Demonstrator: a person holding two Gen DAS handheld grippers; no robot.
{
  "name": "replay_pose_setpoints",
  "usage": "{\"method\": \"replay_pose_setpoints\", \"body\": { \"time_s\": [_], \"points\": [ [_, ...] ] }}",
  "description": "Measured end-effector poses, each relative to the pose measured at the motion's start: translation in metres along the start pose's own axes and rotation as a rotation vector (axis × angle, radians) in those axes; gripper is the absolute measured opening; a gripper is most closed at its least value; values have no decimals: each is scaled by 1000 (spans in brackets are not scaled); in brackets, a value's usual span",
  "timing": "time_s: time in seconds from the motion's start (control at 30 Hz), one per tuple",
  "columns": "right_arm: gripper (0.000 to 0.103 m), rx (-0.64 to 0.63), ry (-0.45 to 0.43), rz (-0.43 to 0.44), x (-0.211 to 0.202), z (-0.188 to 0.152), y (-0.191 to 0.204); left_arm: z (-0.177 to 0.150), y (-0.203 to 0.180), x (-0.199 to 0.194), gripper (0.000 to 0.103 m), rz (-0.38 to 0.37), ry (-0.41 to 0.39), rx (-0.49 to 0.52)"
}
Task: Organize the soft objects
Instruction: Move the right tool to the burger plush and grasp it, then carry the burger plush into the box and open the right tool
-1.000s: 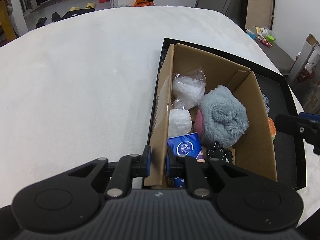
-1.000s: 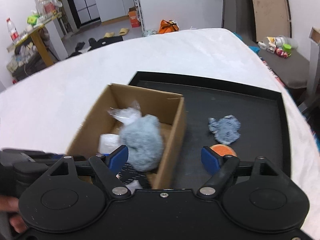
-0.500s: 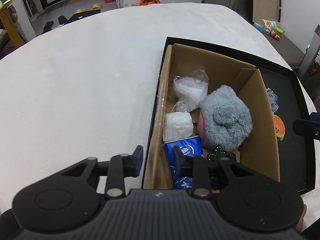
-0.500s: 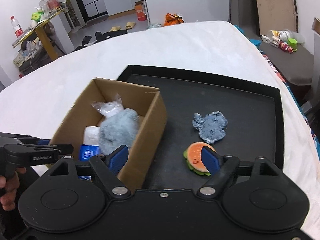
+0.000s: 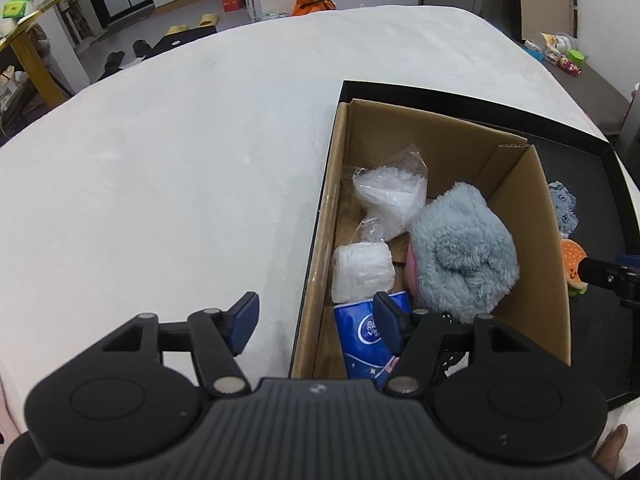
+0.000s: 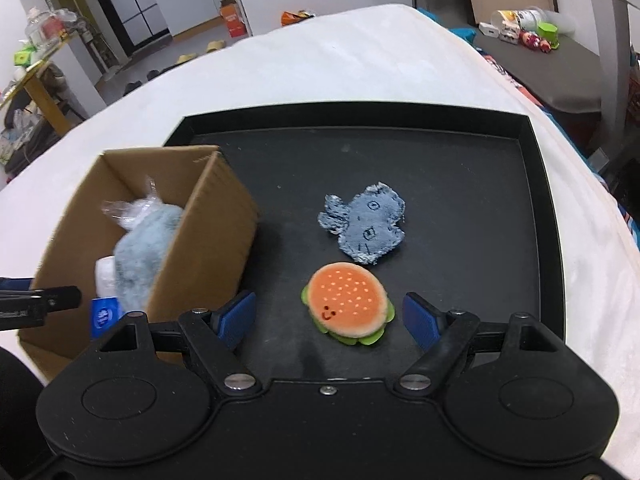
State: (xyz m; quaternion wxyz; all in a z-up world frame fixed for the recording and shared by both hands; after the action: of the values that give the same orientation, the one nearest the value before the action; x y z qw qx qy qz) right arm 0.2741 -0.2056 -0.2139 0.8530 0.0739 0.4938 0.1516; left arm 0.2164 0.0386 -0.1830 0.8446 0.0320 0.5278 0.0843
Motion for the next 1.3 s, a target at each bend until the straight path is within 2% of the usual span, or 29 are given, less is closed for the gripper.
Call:
{"method": "replay_pose_setpoints", "body": {
  "time_s": [0.43,0.6,0.67,0.77,0.8,0.87,1.3],
  "points": [
    [83,-33,28,-32,30,-2,-1,3,-9,7,64,71,29,38],
    [81,-54,-12,-73,33,2,2,4,-10,8,64,79,36,29],
    [78,-32,-1,-64,37,3,0,5,-10,7,64,76,31,25],
    [62,22,39,-58,48,0,-3,3,-14,7,64,80,36,55],
    [52,17,54,-72,51,-1,-3,3,-15,8,64,88,41,63],
    [52,-4,66,-91,50,-4,-2,3,-15,8,64,96,45,64],
    [49,44,22,-58,22,2,-6,5,-17,1,64,110,35,47]
  ]
}}
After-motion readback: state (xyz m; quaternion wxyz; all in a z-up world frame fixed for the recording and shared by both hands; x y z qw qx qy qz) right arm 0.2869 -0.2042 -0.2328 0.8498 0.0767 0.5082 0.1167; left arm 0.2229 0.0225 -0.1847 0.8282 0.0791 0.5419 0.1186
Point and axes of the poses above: each gripper's, at about its wrist camera, not at the fingertips, and x roughly the way its jaws point, y to its left, z to its top, the point moved 2 cm from there along x, roughly the way its jaws point, and after that the axes turned 10 degrees about x, right-handed, at the moved point
